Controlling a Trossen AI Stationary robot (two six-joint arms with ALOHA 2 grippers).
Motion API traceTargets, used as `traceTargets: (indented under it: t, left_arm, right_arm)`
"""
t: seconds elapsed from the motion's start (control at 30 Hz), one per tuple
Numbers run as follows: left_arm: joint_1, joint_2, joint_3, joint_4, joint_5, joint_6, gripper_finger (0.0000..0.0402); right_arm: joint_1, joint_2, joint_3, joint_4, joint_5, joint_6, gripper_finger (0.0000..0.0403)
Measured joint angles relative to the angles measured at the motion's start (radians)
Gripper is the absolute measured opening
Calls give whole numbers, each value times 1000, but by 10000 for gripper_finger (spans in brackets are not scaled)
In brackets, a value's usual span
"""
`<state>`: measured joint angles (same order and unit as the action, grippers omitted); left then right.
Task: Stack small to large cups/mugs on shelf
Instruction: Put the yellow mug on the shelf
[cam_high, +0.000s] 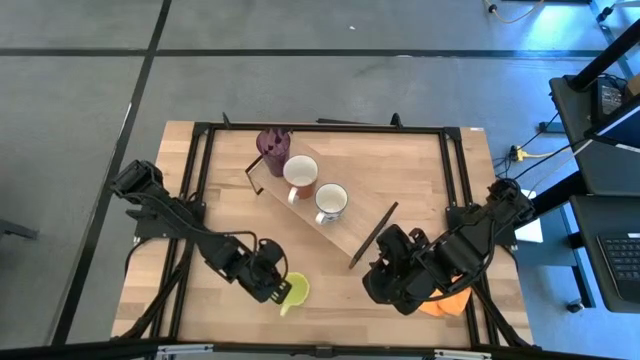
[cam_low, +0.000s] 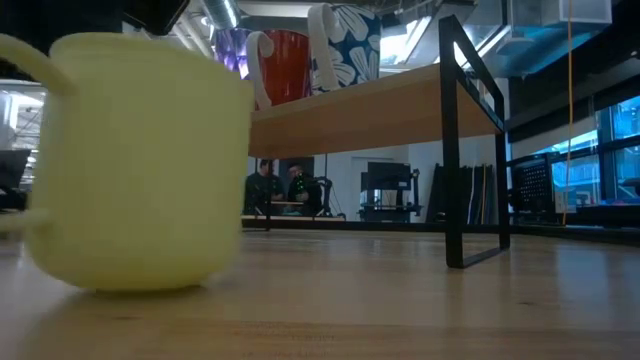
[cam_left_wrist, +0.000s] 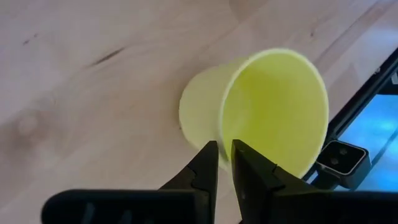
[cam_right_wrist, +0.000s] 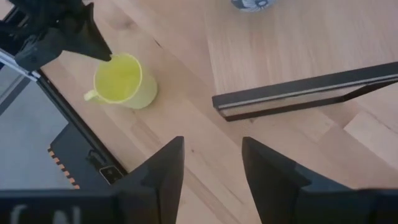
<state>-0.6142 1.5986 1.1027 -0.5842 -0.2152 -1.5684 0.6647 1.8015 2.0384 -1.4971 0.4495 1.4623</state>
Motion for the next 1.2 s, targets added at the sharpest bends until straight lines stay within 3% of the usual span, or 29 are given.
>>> traceTargets:
  t: [0.57,0.77,0.93,1.2]
  left_arm:
    - [1,8,0,129,-19,83,39]
    - [-26,-30,0,-67,-82,35,39]
    - [-68,-108,0,-272,-161,0,39]
    - [-138,-282,0,-474,-246,64,39]
  right_arm:
    - [35,0,0,8,0,26,164]
    - [74,0,0,78,0,80,164]
    - [132,13,0,151,1,244,160]
    - [174,190,0,520,95,505,110]
